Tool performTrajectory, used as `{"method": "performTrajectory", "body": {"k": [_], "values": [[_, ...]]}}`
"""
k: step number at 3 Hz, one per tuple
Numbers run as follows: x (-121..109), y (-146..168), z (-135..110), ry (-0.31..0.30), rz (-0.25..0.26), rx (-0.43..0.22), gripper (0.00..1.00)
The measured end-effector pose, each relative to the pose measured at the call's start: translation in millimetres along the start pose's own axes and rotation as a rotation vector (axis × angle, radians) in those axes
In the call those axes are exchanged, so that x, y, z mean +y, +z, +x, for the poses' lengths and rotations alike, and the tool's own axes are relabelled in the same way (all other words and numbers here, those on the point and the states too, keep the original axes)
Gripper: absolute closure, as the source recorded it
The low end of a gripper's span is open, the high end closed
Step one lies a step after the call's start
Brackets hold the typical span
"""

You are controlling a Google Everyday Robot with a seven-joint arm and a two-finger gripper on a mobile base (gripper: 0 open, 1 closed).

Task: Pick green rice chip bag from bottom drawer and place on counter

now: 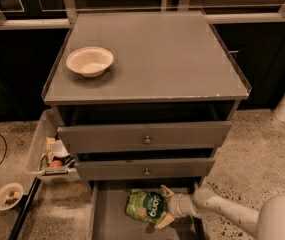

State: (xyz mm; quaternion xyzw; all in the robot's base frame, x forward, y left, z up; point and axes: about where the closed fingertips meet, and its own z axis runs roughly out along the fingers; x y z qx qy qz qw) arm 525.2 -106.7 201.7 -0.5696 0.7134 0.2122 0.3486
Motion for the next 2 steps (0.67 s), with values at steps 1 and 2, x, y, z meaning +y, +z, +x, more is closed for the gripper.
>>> {"method": "performTrajectory", "body": {"k": [1, 2], "values": [[-5, 25, 13, -0.008, -0.012, 0.003, 0.0], [-12, 64, 36, -0.012, -0.036, 0.007, 0.0]]}}
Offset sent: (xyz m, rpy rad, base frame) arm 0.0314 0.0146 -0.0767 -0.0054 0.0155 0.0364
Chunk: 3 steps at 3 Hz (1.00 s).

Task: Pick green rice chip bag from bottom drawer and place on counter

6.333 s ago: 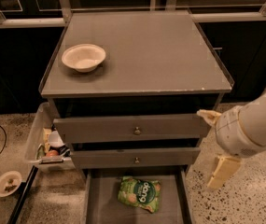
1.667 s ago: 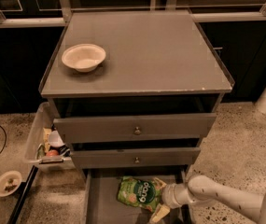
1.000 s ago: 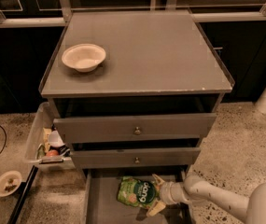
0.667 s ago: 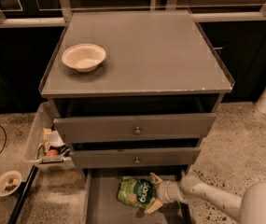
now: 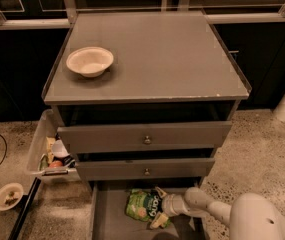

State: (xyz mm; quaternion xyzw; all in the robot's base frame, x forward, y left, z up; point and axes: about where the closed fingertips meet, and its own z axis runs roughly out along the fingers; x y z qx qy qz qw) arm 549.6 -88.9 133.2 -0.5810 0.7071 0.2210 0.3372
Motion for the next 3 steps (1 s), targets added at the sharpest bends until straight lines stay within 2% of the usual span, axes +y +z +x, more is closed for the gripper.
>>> {"method": "performTrajectory", "body": {"k": [1, 2, 3], "values": [[-1.7, 0.5, 0.7, 0.0, 0.003, 0.0, 0.0], [-1.6, 0.5, 0.7, 0.0, 0.003, 0.0, 0.18], [-1.6, 0.5, 0.7, 0.0, 0.003, 0.0, 0.41]]}}
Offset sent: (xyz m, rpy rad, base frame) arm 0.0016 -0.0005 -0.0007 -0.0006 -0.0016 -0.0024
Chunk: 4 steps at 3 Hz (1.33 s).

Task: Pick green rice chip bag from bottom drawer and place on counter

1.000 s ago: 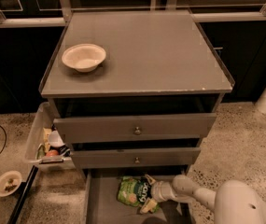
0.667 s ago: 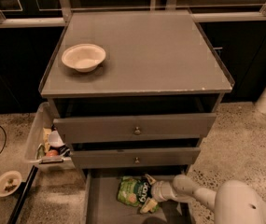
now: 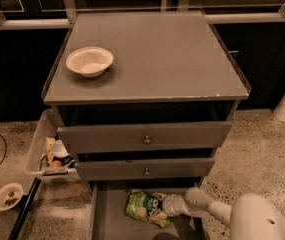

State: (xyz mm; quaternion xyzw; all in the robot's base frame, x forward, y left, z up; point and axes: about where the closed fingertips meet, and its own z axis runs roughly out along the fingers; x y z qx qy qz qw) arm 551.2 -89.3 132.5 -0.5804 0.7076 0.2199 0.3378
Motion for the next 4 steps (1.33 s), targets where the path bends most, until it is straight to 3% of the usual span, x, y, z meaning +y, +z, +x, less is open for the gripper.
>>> {"method": "performTrajectory", "body": {"k": [2, 3, 4], "values": [[0.1, 0.1, 0.0, 0.0, 0.0, 0.0, 0.88], [0.2, 0.2, -0.1, 0.0, 0.0, 0.0, 1.0], [0.2, 0.2, -0.1, 0.0, 0.0, 0.0, 1.0]]}}
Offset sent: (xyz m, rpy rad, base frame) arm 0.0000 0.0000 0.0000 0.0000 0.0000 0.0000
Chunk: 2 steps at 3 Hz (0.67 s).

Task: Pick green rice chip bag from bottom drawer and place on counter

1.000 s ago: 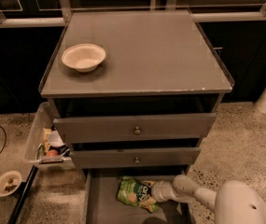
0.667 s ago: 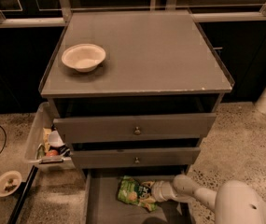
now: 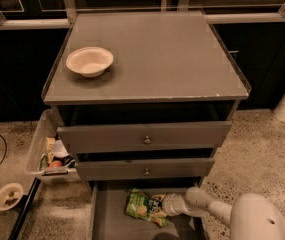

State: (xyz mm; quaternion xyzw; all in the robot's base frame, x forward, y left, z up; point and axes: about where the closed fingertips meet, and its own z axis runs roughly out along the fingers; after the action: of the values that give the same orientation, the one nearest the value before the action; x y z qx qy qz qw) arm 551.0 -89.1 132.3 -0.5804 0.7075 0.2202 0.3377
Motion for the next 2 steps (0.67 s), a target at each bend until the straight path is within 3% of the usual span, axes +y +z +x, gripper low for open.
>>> {"method": "performTrajectory", "body": {"k": [2], "values": [[4, -28, -10, 0.001, -0.037, -0.029, 1.0]]}}
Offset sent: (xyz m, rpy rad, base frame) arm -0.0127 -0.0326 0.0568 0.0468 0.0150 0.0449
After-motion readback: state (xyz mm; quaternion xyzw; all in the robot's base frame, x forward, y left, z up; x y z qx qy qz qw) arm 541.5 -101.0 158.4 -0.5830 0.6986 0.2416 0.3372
